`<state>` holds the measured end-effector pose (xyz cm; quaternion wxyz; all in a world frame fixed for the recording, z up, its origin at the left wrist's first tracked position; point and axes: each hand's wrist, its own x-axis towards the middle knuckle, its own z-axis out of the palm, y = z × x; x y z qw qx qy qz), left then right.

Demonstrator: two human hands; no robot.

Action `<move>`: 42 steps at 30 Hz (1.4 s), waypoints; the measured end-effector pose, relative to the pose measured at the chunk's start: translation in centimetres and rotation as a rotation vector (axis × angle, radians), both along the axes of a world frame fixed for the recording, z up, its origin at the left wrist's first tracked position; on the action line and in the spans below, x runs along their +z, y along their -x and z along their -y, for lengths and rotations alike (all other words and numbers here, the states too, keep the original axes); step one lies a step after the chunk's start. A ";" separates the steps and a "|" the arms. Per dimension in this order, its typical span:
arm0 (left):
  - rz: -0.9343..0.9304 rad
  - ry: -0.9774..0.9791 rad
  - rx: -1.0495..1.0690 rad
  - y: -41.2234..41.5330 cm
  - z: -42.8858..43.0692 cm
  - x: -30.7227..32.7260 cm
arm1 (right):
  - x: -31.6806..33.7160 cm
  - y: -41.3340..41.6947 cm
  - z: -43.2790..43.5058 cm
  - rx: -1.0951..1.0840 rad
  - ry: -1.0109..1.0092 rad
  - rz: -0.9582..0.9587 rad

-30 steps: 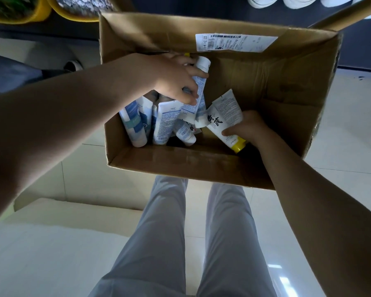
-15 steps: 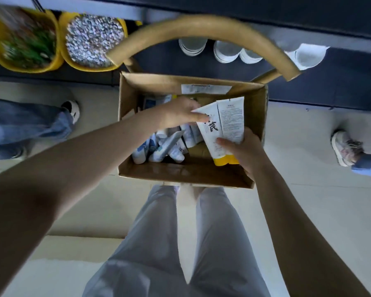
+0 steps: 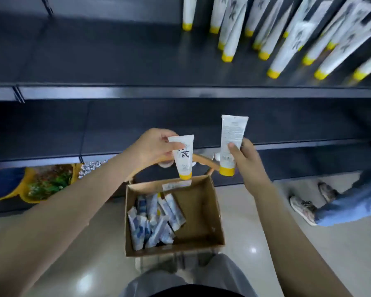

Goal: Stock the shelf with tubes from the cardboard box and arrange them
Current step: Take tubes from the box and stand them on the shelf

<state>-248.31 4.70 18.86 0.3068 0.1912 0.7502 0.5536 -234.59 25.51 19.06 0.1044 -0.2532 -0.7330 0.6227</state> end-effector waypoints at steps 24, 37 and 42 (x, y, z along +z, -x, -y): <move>-0.476 -0.064 0.405 8.1 -11.3 13.2 | 9.7 15.8 -11.3 -0.030 -0.355 -0.243; -0.694 0.060 0.511 11.2 -15.5 10.2 | 5.3 18.2 -13.2 0.029 -0.459 -0.132; -0.643 0.089 0.416 11.0 -15.5 7.3 | 5.4 19.2 -13.4 0.037 -0.465 -0.041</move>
